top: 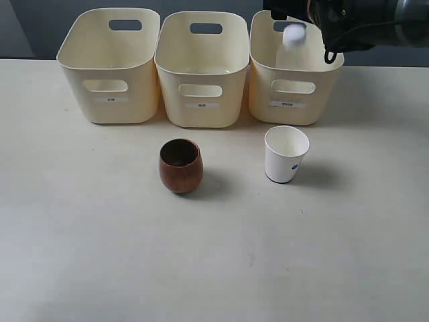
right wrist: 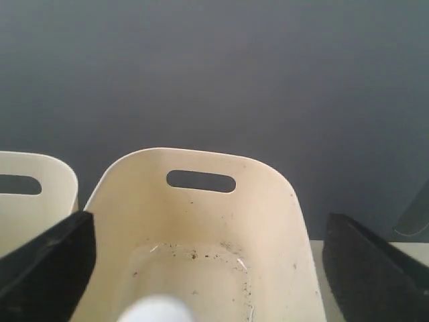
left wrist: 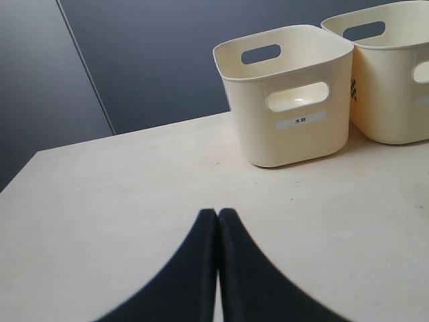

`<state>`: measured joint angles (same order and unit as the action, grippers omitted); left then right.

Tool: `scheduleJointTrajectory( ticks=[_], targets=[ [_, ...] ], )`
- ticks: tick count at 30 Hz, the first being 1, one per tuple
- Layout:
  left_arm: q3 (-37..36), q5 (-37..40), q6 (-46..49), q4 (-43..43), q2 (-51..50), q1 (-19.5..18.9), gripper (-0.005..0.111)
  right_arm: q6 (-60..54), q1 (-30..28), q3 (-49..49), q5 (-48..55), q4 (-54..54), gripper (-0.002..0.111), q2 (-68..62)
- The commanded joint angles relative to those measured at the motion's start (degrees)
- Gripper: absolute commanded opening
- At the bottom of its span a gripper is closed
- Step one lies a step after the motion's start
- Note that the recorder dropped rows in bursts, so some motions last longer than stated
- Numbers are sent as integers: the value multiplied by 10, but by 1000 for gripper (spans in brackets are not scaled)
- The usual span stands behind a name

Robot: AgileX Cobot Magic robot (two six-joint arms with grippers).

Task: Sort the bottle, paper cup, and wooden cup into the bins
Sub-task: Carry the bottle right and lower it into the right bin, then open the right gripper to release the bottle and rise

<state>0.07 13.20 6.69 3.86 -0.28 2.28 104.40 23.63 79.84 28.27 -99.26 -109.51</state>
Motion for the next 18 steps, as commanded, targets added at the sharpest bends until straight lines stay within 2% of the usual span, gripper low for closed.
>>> scheduleJointTrajectory(
  ticks=[1,9,18],
  targets=[
    [-1,-3,-1,1,3,2,0,-7,-3,4,1,-7,88,1],
    [-1,-3,-1,1,3,2,0,-31,-3,4,1,42,88,1],
    [-1,-3,-1,1,3,2,0,-193,-2,4,16,195,88,36]
  ],
)
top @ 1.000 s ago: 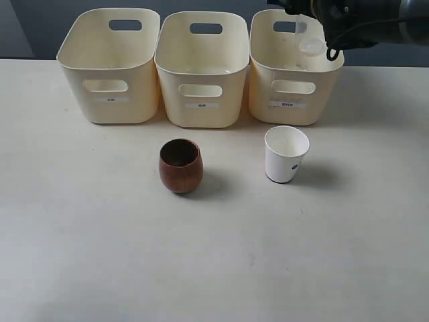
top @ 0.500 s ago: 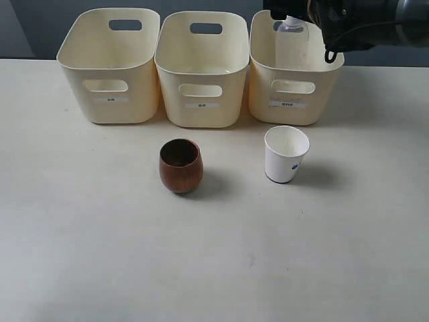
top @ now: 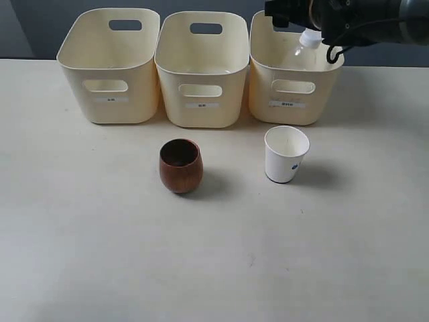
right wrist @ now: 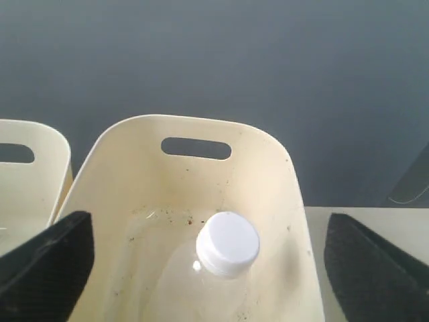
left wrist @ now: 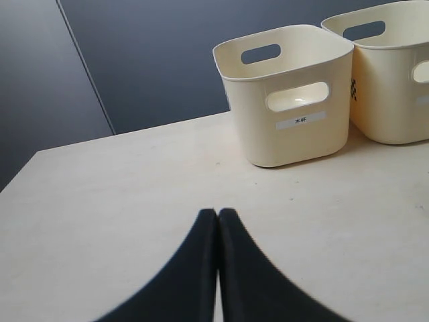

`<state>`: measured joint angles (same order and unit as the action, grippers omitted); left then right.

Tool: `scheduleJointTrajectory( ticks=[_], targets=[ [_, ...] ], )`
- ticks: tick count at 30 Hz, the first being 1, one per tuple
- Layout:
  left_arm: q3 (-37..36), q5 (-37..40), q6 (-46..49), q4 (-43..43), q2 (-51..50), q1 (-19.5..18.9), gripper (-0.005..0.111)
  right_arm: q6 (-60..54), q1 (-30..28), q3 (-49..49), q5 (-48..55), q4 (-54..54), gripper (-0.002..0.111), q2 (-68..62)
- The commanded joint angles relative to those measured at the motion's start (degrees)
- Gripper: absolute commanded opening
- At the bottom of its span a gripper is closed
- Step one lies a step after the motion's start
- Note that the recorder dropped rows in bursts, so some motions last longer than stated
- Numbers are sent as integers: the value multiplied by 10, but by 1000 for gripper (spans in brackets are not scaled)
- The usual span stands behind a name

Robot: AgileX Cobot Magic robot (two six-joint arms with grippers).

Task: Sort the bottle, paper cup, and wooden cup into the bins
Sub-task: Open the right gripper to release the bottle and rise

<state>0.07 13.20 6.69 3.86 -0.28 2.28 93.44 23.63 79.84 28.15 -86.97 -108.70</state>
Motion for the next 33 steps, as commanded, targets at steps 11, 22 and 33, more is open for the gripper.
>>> scheduleJointTrajectory(
  ticks=[11,22,33],
  targets=[
    [-1,-2,-1,1,3,2,0,-391,-2,4,54,353,88,86],
    [-1,-2,-1,1,3,2,0,-572,-2,4,165,547,88,97],
    [-1,-2,-1,1,3,2,0,-756,-2,3,253,758,88,97]
  ],
)
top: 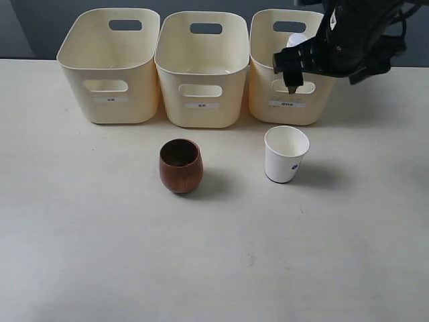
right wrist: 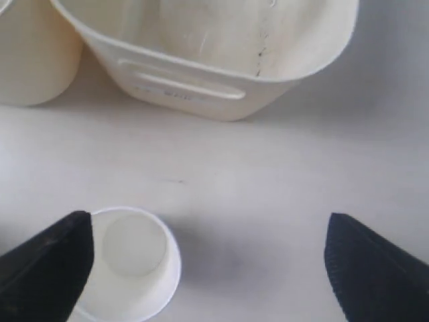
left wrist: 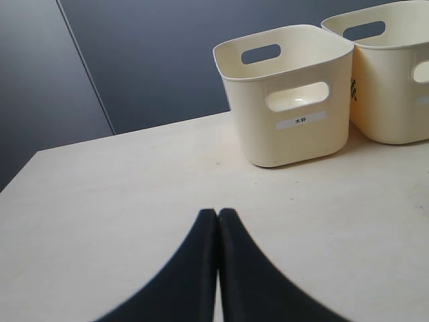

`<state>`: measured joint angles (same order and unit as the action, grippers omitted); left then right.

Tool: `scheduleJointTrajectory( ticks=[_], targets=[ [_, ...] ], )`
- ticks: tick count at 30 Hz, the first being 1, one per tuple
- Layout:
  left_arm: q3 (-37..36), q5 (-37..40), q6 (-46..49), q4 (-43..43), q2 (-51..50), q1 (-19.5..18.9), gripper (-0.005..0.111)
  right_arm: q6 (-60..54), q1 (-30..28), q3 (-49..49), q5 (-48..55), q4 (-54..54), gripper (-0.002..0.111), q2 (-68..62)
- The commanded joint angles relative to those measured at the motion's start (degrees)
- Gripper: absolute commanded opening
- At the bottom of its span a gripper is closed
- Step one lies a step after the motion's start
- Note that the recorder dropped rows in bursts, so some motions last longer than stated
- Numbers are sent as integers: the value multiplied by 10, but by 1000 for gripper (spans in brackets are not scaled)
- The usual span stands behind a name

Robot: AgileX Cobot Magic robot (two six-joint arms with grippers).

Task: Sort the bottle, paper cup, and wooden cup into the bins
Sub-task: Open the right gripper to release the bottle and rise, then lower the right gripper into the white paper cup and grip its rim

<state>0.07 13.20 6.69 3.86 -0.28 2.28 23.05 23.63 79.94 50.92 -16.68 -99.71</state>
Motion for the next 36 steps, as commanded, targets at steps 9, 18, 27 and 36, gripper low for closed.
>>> scheduleJointTrajectory(
  ticks=[9,18,27,36],
  targets=[
    [-1,-3,-1,1,3,2,0,-101,-2,-18,48,109,88,7],
    [-1,-3,-1,1,3,2,0,-105,-2,-85,-16,112,88,7],
    [-1,-3,-1,1,3,2,0,-106,-2,-100,-69,107,57,-14],
    [-1,-3,-1,1,3,2,0,-105,-2,-100,-80,90,43,-52]
  ],
)
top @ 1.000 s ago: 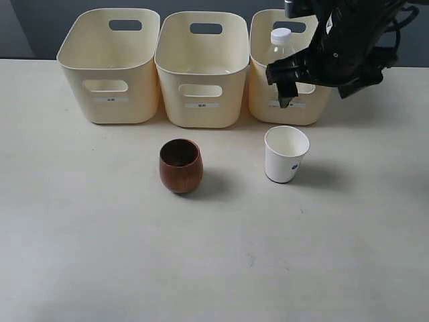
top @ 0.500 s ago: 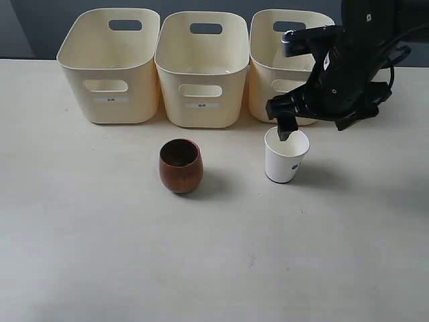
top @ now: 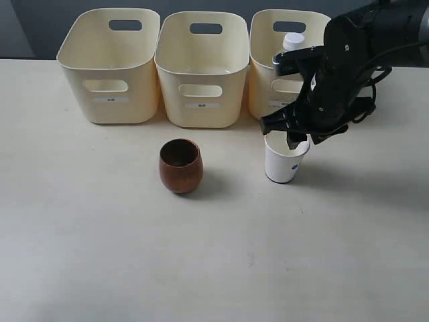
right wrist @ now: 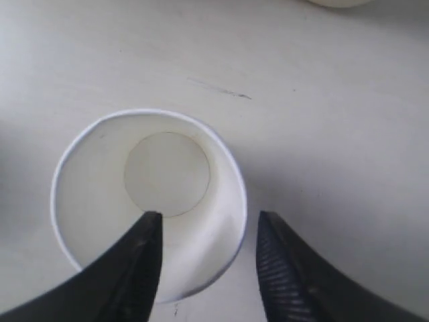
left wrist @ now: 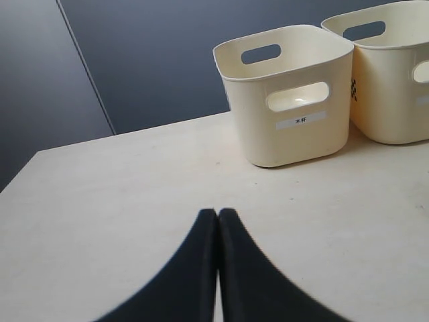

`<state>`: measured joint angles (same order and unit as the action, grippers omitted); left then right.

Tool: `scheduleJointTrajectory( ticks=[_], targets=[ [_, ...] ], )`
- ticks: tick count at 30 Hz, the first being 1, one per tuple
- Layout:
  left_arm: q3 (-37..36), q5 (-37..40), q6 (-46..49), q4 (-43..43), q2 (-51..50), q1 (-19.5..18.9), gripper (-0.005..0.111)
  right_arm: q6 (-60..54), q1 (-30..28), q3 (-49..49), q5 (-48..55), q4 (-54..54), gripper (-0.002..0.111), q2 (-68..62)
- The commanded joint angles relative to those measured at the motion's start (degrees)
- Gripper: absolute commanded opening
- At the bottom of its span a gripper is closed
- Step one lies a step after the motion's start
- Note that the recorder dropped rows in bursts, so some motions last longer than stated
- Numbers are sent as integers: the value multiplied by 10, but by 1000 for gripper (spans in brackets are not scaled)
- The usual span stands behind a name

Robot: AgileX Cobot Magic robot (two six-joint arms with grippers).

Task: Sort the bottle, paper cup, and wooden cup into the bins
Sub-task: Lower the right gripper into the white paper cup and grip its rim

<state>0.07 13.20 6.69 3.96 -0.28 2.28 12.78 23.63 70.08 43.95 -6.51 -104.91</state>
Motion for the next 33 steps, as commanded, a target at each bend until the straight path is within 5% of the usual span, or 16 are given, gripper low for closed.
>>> scheduleJointTrajectory(
  ticks=[1,33],
  targets=[
    [-1,-3,-1,0,3,2,0,-2,-2,-2,-10,-12,43,0],
    [-1,-3,-1,0,3,2,0,26,-2,-2,-59,-21,43,-42]
  ],
)
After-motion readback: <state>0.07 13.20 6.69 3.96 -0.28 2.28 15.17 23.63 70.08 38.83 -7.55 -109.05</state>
